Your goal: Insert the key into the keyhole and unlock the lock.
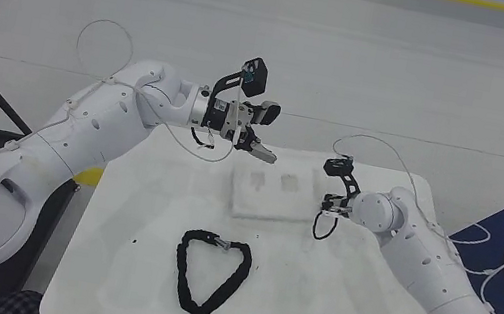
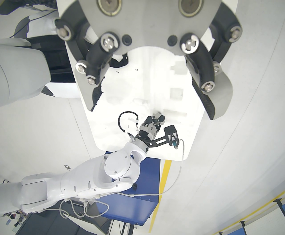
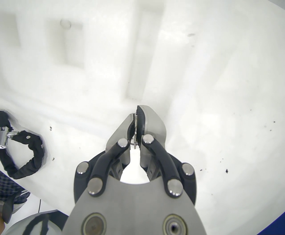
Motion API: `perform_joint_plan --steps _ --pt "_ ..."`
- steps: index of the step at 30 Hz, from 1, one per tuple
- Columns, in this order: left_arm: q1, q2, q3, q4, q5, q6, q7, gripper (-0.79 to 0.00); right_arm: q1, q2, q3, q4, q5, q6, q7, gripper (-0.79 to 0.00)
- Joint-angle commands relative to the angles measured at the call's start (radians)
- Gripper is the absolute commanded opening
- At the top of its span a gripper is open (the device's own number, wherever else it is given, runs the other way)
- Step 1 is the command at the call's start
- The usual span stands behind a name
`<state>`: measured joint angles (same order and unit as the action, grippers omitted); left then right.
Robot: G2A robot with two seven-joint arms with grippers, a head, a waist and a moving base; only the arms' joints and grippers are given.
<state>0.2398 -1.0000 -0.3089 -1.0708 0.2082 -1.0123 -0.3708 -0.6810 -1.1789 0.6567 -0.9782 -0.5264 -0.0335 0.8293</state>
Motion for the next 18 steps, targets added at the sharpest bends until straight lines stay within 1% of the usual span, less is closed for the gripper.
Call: perform_joint_plan --steps 1,10,12,14,18 --pt "0.000 0.000 0.000 0.000 0.000 0.000 0.000 0.000 0.000 0.000 0.008 -0.002 -0.002 -0.001 0.002 -0.785" --pt "0.000 0.000 0.000 0.000 0.000 0.000 0.000 0.000 -0.008 0.014 0.058 -0.064 -0.037 0.026 0.034 -0.785" --pt "0.000 0.000 0.000 0.000 0.000 0.000 0.000 0.000 -0.009 0.019 0.064 -0.085 -0.075 0.043 0.040 -0.785" --pt "0.000 0.000 0.000 0.000 0.000 0.000 0.000 0.000 -0.008 0.022 0.054 -0.111 -0.151 0.066 0.055 -0.785" --pt "0.000 0.000 0.000 0.000 0.000 0.000 0.000 0.000 -0.006 0.022 0.036 -0.150 -0.250 0.102 0.090 -0.785"
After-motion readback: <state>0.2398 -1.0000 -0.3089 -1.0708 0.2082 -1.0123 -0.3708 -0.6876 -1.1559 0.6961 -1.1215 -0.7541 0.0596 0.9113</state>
